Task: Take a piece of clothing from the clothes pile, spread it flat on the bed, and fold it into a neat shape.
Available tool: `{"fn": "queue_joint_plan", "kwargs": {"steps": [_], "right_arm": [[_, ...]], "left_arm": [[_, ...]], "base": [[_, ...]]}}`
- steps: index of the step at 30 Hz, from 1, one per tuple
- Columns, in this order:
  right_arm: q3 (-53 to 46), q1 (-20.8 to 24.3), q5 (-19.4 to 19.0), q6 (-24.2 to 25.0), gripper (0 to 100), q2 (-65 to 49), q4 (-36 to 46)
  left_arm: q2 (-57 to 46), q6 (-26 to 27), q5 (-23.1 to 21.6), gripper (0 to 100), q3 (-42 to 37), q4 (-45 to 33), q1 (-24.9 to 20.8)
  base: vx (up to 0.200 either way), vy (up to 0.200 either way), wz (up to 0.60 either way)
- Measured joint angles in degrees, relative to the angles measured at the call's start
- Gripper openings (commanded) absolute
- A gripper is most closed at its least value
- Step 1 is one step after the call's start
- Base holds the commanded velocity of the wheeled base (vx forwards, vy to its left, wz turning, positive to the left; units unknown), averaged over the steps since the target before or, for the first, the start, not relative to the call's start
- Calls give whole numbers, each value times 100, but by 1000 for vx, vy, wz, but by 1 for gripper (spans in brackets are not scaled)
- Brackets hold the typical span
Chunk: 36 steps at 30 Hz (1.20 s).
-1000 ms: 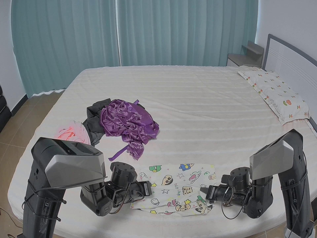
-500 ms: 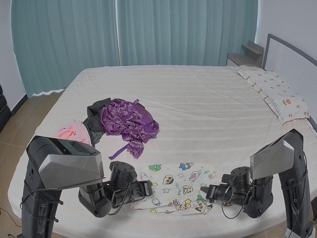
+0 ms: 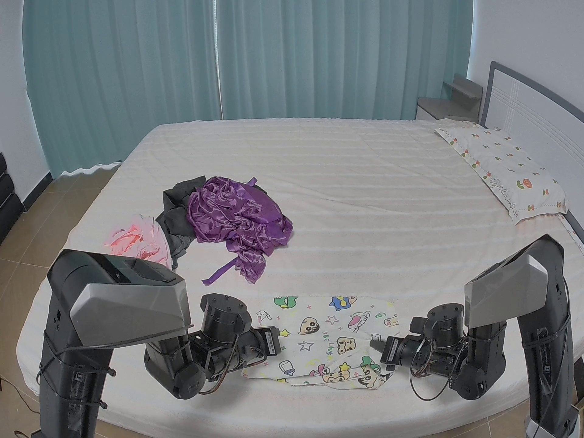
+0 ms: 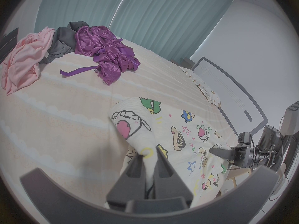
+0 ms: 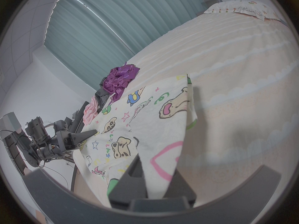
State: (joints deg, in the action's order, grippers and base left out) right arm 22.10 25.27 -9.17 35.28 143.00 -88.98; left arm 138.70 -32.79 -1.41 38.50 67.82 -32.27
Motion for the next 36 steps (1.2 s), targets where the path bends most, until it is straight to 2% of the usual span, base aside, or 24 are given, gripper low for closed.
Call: {"fn": "queue_joint_plan", "kwargs": {"steps": [17,29,36], "right_arm": [[-13,-6,9,-2,0,-57,2],[-22,16,2,-4,0,-52,-11],[-46,-13,20,-13,0,-72,-6]], "left_arm": [[-59,4,24,0,-33,20,-11],[-439,-5,297,0,-143,11,46],[-461,1,297,0,-171,-22,49]], "base": [[0,-200,0],[0,-200,0],[0,0,0]]}}
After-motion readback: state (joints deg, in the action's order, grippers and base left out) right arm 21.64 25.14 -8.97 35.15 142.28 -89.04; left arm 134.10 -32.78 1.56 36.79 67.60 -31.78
